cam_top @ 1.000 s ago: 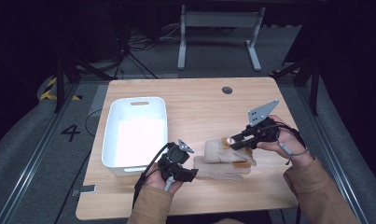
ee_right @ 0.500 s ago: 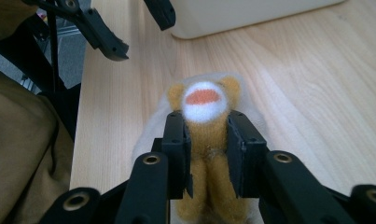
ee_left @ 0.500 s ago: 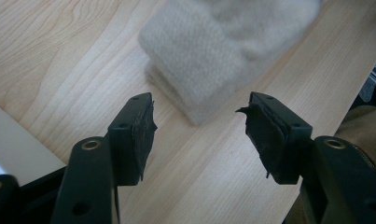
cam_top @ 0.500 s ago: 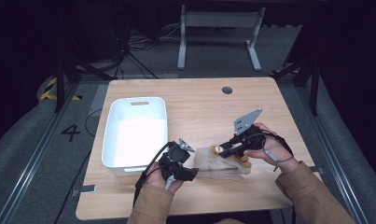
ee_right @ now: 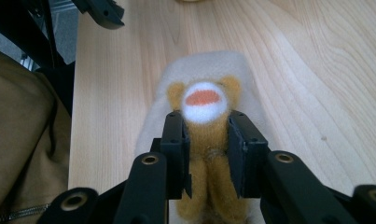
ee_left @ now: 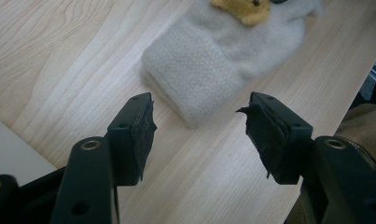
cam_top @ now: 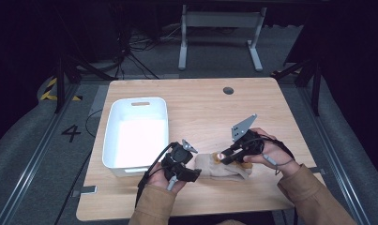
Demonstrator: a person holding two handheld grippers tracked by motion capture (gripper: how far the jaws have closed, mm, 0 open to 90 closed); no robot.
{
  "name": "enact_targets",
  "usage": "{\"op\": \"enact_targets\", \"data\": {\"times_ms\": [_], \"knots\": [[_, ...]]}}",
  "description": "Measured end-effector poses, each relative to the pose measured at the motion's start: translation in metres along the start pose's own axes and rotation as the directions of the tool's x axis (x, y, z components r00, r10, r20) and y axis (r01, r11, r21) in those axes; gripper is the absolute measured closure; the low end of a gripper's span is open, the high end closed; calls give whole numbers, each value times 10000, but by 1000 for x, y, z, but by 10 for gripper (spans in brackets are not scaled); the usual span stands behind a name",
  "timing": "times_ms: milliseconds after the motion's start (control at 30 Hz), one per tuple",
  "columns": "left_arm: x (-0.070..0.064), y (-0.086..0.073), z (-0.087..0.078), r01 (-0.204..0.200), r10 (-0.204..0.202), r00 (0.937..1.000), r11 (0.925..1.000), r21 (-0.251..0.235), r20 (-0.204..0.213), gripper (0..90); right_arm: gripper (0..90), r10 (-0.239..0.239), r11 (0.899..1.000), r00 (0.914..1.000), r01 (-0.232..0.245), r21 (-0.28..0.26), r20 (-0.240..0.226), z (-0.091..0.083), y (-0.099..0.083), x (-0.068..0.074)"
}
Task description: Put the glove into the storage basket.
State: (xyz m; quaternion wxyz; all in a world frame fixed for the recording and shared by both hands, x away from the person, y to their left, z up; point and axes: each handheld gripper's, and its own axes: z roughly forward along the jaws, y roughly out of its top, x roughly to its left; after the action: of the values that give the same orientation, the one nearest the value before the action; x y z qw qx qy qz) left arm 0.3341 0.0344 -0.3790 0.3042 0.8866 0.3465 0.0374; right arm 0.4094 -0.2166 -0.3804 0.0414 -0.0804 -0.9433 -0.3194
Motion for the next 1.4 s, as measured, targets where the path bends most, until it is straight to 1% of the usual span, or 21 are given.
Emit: {"op": "enact_targets", "data": {"times_ms": [267,367,433,467,500,567,600,633,667,700,733,767,833,1000,1033,1100,1167,1200,1233,1333,1400], "knots": [[-1,3,5,-69,69,9999,9999,73,82,416,699,144,9993,9999,-147,355,82,4,-7,-1],[0,4,6,-24,25,10000,10000,61,-31,408,686,180,9986,9997,-189,498,182,7,-9,0],[1,5,8,-5,7,9999,9999,148,-132,396,651,195,9974,9997,-207,697,168,9,-11,0],[0,5,9,-77,80,9998,9998,181,-179,387,590,87,9963,9994,-114,846,325,11,-13,1],[0,4,9,-139,145,9995,9997,210,-284,387,590,87,9963,9994,-114,846,325,11,-13,1],[1,4,10,-187,192,9992,9997,151,-360,373,529,181,9975,9977,-225,671,650,9,-15,0],[1,4,10,-158,161,9990,9999,70,-414,359,523,198,9980,9973,-239,584,702,6,-16,1],[2,4,10,-114,114,9991,9999,3,-415,359,523,198,9980,9973,-239,584,702,6,-16,1],[3,4,10,-103,100,9993,9999,-67,-353,340,515,224,9991,9965,-252,335,802,1,-17,2],[3,4,10,-105,102,9996,9999,-106,-262,340,515,224,9991,9965,-252,335,802,1,-17,2],[3,4,11,-104,101,9997,9998,-142,-218,329,515,306,9995,9947,-312,43,985,-5,-18,4],[3,5,11,-135,131,9997,9998,-177,-228,329,515,306,9995,9947,-312,43,985,-5,-18,4],[3,7,11,-127,125,9999,9994,-307,-59,317,518,411,9990,9925,-388,-222,1151,-10,-19,5],[2,10,14,-154,160,9998,9987,-485,123,315,532,583,9959,9881,-476,-769,1424,-25,-24,8],[2,11,14,-162,170,9997,9985,-514,146,307,538,723,9926,9855,-560,-1079,1534,-31,-26,9],[2,12,14,-181,195,9995,9980,-600,235,300,540,759,9913,9845,-573,-1189,1581,-33,-27,9],[2,12,15,-48,58,9999,9977,-682,145,274,541,968,9862,9808,-716,-1492,1691,-40,-29,10],[2,13,15,-23,38,9997,9976,-695,224,264,544,1073,9829,9764,-759,-1677,1872,-46,-30,10],[2,13,15,-50,70,9996,9974,-714,282,264,544,1073,9829,9764,-759,-1677,1872,-46,-30,10],[1,13,15,-103,124,9995,9974,-717,286,242,544,1348,9729,9700,-909,-2125,2025,-54,-33,9],[1,13,15,-152,173,9995,9970,-754,265,226,543,1556,9658,9629,-1014,-2387,2206,-61,-35,7]]}}
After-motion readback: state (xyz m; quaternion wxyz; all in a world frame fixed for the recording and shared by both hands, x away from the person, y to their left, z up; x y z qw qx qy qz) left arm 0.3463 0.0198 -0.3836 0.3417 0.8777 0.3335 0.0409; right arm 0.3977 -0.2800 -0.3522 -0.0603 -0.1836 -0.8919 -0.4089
